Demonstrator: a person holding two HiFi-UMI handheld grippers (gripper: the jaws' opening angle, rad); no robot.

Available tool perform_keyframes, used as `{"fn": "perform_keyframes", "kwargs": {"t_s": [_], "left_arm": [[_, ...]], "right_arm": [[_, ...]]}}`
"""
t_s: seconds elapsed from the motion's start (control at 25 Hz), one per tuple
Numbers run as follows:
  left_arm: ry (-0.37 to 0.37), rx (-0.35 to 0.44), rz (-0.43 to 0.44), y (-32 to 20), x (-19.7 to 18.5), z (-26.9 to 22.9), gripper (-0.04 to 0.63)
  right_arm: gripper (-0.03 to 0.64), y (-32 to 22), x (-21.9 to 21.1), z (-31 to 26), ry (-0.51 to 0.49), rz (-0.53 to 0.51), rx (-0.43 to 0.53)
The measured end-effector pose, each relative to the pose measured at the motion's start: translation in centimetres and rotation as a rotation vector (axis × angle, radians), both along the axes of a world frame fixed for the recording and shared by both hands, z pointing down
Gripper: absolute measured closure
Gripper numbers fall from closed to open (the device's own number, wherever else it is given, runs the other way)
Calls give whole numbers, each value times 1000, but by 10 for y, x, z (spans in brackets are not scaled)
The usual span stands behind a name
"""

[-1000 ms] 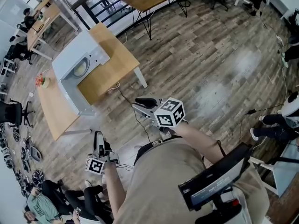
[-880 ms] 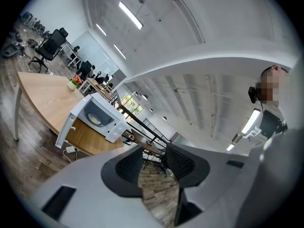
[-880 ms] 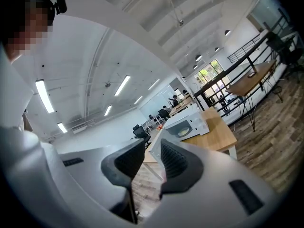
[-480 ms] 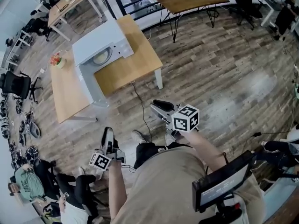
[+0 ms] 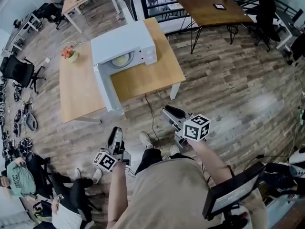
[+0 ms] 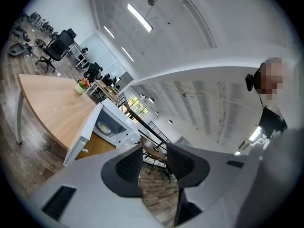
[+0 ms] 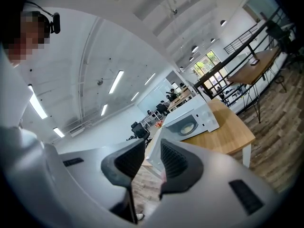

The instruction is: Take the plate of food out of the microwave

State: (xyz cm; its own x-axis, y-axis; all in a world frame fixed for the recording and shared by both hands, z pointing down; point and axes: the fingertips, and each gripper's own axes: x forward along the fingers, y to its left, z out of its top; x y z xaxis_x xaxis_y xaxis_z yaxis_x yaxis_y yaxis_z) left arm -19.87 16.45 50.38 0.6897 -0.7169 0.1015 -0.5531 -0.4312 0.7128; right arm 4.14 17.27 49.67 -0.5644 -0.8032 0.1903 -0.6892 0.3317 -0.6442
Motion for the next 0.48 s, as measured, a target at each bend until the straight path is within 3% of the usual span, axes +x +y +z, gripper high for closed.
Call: {"fn": "perform_keyframes", "kwargs": {"t_s": [0.48], "left_arm": [[15, 18, 71, -104, -29, -5, 436]], "right_arm": [[526, -107, -56, -12, 13, 57, -22]]}}
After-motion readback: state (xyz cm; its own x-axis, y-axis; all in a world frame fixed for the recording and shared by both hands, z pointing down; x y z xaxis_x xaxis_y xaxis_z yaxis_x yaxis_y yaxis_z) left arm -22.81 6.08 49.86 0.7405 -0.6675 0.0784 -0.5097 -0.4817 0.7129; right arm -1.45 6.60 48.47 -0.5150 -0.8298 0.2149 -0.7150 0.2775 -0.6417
